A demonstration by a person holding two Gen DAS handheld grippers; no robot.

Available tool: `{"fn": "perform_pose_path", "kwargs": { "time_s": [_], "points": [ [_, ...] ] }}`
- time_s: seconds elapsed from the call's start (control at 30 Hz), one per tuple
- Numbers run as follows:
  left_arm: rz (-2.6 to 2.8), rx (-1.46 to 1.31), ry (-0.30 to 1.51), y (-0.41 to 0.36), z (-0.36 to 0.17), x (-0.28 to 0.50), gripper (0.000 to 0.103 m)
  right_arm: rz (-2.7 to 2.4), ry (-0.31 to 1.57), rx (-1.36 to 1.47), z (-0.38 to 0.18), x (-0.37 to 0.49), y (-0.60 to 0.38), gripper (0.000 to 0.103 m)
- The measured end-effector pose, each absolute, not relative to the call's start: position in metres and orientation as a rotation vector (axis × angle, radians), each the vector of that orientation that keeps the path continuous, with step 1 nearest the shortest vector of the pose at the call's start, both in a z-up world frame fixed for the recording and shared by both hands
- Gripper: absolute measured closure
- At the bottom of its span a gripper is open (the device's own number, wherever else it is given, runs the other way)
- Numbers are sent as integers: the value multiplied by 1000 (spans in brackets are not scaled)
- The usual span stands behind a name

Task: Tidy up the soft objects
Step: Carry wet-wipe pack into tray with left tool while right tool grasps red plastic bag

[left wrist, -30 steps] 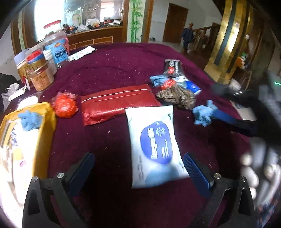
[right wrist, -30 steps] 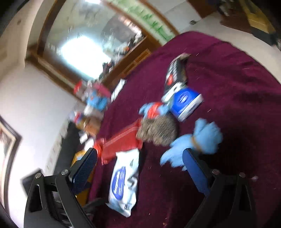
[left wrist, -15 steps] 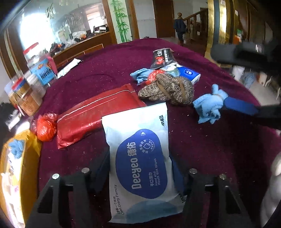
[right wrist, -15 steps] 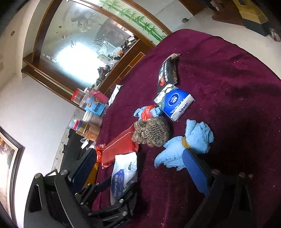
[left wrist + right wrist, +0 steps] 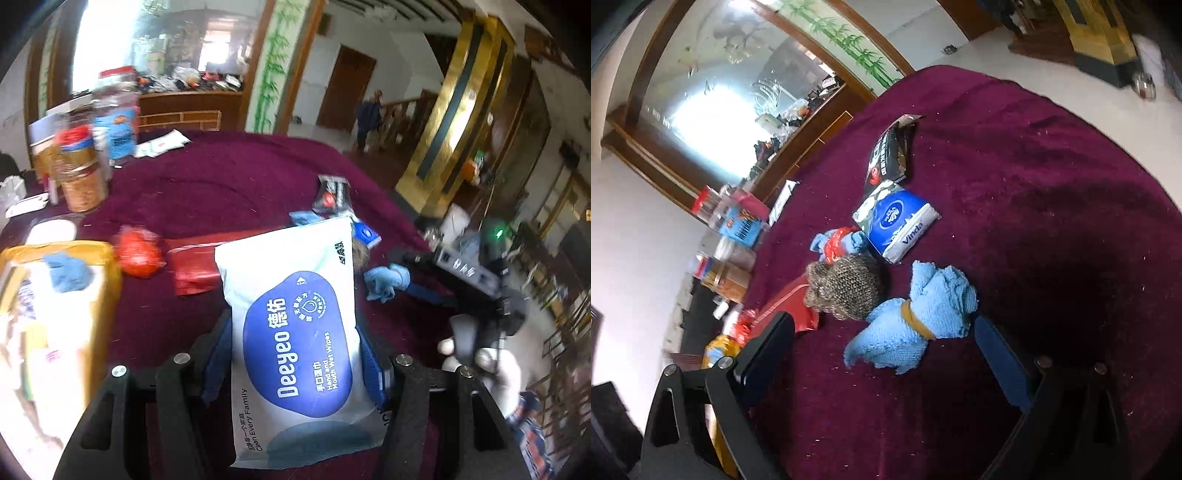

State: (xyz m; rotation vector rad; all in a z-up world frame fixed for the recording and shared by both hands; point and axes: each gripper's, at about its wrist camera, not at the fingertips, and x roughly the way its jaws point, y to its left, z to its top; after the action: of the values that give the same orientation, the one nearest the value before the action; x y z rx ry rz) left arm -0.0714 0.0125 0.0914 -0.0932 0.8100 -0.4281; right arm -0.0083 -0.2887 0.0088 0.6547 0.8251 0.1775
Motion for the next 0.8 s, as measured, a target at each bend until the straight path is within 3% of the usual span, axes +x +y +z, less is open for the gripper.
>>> {"fn": "perform_pose_path", "kwargs": {
  "time_s": [0.3, 0.47, 0.8],
  "points": [
    [-210, -192, 724, 166, 119, -117, 38, 96, 853, 424, 16, -7, -258, 5],
    [-49, -189, 728, 242, 112, -147, 38, 42, 807, 228, 49, -6, -234, 6],
    [50, -242, 829, 301, 63, -156, 38, 280, 919, 180, 58, 20, -138, 6]
  ]
}}
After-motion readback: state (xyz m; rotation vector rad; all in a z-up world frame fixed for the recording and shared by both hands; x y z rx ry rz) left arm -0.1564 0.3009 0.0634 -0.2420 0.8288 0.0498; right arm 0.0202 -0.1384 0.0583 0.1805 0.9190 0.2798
